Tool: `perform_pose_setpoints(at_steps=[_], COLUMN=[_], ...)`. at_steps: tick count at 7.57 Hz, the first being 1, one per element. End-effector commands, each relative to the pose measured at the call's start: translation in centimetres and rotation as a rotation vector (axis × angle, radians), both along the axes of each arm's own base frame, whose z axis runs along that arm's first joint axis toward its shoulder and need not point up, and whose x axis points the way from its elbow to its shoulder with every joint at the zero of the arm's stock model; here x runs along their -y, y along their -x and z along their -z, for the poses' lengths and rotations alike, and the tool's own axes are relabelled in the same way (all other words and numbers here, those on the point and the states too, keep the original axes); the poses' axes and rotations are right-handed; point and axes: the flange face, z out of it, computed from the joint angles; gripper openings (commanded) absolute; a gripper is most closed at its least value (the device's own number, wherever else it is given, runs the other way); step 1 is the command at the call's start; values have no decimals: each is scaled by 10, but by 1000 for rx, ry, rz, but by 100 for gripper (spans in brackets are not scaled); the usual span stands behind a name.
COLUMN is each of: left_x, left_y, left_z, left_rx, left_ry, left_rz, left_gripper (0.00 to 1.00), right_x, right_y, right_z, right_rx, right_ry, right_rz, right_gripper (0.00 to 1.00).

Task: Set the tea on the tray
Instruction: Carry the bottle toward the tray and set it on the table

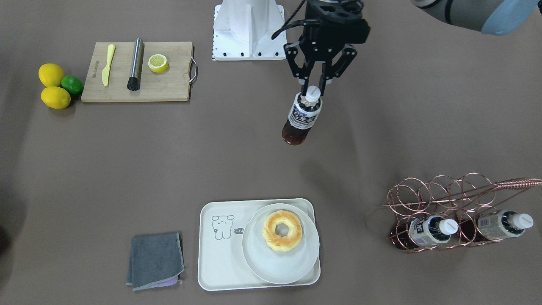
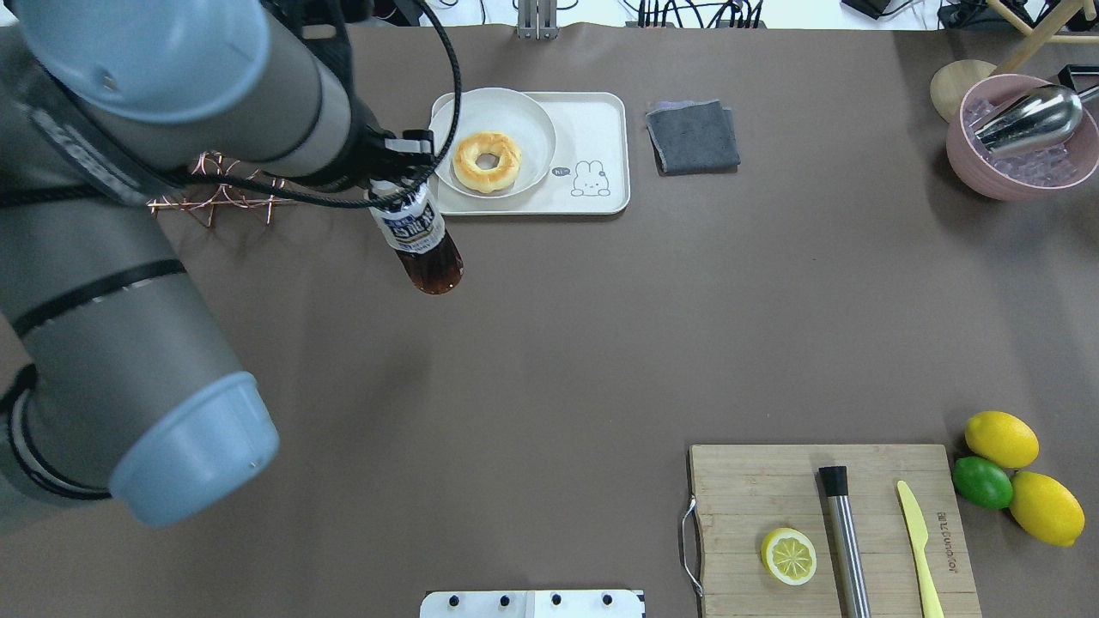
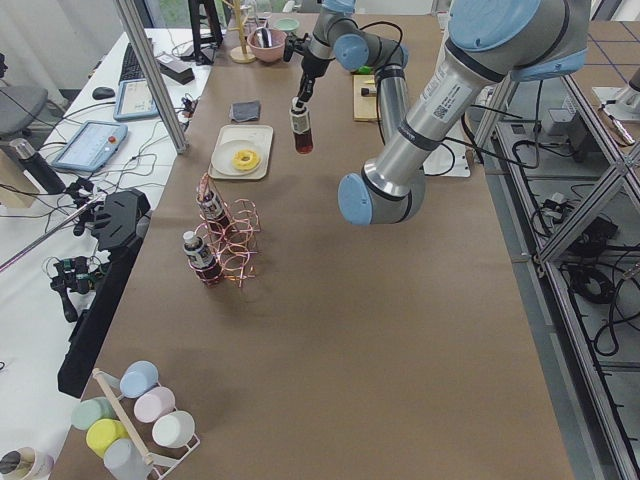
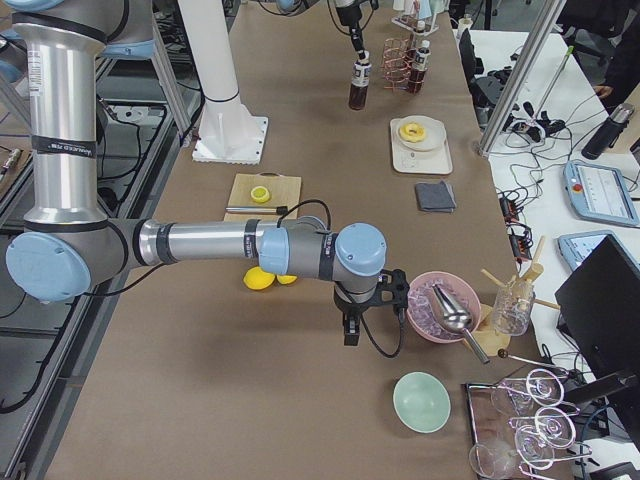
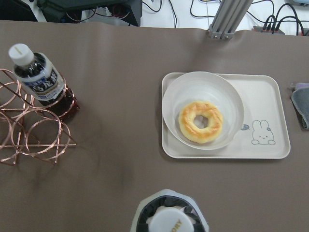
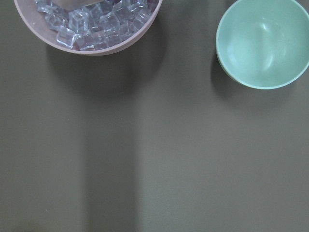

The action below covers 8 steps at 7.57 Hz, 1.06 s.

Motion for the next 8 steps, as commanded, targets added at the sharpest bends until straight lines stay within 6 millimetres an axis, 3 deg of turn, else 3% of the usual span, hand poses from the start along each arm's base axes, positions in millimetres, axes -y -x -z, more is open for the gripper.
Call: perform_pose_setpoints(at_steps=[1,2,4,8], left_x=[-38,-48,-62,-71], left_y=[-81,-108,-132,-139], left_z=[10,8,1,-8], left_rx=[26,25,33,50], left_ry=[-15,-25,-50,-60], left_rz=[28,28,20,17], left_gripper=[0,0,0,0], right_x=[0,0,1,1], right_y=[0,0,1,1], right_z=[0,0,1,2], right_rx=[2,2,2,1], right_ry=[1,3,0,-2], right_rz=[-2,-2,0,0], right_gripper=[100,100,100,100])
